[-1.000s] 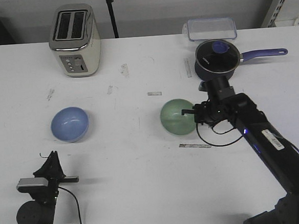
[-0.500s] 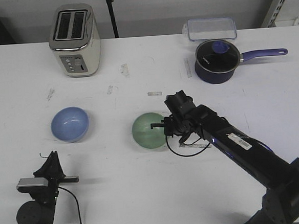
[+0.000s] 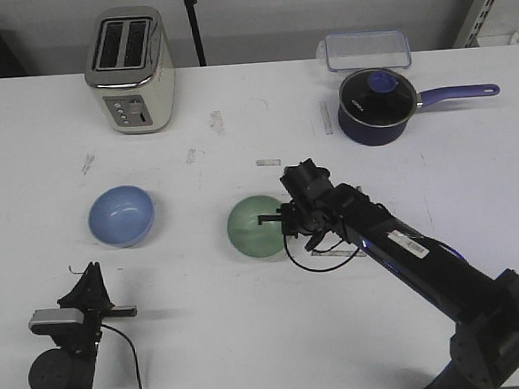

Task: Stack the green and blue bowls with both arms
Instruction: 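Drag the green bowl with the right gripper toward the table center, then open the right gripper and release the green bowl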

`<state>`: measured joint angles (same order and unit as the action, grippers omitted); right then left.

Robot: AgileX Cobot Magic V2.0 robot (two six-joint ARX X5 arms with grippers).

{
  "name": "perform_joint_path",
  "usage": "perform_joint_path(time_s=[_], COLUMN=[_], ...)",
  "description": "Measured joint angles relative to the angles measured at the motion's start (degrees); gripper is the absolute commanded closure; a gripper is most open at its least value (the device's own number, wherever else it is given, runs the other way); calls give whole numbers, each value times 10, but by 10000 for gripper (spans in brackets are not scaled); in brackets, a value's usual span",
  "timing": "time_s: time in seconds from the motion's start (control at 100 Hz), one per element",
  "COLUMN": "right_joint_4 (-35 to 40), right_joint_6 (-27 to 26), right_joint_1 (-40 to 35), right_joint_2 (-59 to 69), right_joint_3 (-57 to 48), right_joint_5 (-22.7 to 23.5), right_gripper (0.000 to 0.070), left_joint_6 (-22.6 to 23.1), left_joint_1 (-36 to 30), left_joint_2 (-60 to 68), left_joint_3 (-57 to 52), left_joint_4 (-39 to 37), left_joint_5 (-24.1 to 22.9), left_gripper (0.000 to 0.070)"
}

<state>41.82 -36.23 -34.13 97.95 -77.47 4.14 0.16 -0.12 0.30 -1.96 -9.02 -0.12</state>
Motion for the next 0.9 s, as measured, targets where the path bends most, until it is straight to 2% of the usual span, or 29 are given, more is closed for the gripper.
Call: perform_joint_path(time_s=[0.37, 0.5, 0.65, 0.8, 0.9], right_joint_4=[-3, -7, -8, -14, -28], right_joint_6=[0, 0, 1, 4, 14], right_joint_1=[-8, -7, -5, -3, -2], right_joint_2=[13, 13, 13, 13, 1], right_joint_3=[1, 1, 1, 1, 2], right_joint_5=[1, -9, -9, -12, -12], right_gripper=[670, 513, 463, 244, 236], left_joint_6=[0, 0, 0, 0, 0], left_joint_1=[0, 0, 0, 0, 0], left_joint_2=[0, 0, 0, 0, 0], left_joint_3=[0, 0, 0, 0, 0], left_joint_4=[0, 0, 0, 0, 0], left_joint_5=[0, 0, 0, 0, 0], left_gripper=[697, 697, 697, 697, 697])
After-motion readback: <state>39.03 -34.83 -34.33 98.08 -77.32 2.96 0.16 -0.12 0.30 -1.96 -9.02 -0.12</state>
